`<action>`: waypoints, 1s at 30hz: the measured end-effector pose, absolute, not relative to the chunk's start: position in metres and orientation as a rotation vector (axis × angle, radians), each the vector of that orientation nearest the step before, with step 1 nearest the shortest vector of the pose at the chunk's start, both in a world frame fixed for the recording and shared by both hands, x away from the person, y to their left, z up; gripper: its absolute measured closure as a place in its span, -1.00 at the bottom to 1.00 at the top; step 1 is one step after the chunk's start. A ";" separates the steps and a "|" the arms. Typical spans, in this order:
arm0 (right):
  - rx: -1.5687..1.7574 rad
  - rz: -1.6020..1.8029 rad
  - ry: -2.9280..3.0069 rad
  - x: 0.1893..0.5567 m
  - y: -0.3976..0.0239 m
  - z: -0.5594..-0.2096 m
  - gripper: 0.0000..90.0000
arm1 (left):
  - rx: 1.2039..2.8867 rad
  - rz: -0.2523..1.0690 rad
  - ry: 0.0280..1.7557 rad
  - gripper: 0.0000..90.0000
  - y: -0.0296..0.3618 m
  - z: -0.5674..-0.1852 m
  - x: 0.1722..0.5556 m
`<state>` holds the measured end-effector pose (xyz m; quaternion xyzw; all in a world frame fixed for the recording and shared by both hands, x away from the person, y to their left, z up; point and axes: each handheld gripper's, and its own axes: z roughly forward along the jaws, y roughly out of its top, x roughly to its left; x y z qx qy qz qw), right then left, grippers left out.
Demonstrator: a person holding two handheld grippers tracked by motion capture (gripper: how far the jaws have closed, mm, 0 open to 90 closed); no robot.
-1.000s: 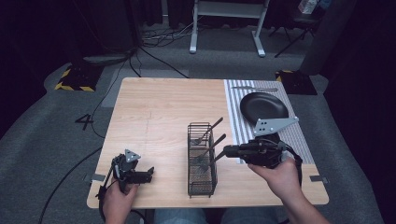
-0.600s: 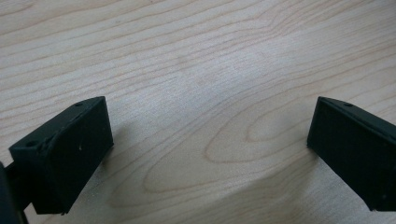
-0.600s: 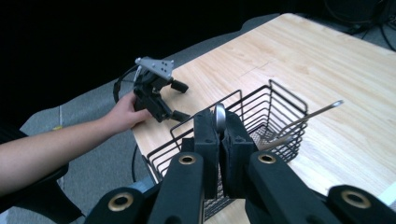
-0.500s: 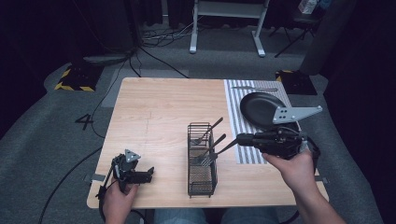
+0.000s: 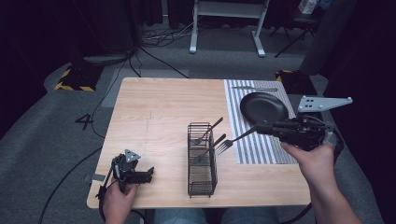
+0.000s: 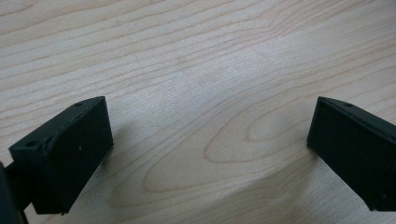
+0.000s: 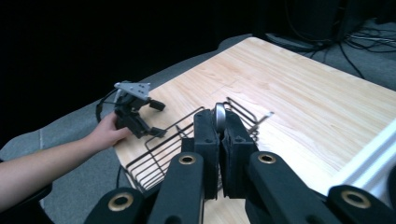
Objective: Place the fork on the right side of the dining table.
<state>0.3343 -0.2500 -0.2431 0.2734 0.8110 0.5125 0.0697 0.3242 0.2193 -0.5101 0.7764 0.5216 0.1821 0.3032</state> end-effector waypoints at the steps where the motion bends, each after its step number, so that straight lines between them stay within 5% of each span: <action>1: 0.831 1.540 2.433 0.335 -0.253 -0.242 0.93 | 2.058 0.483 1.382 -0.99 0.219 -0.510 0.324; 30: 1.213 1.436 2.187 0.405 -0.325 -0.265 0.93 | 2.057 0.484 1.383 -0.99 0.219 -0.510 0.324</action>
